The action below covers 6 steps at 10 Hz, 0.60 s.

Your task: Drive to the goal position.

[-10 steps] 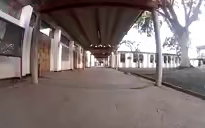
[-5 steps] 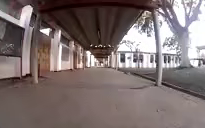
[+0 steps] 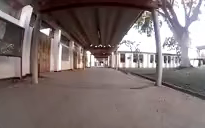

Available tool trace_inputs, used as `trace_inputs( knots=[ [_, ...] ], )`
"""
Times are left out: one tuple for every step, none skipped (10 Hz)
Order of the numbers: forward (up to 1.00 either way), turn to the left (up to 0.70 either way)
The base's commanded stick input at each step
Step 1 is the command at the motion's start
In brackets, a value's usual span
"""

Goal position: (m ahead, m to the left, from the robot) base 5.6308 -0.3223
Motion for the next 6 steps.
trace_inputs(
  knots=[
    [0.7,0.0],
    [0.7,0.0],
    [0.7,0.0],
    [0.7,0.0],
    [0.11,0.0],
    [0.38,0.0]
  ],
)
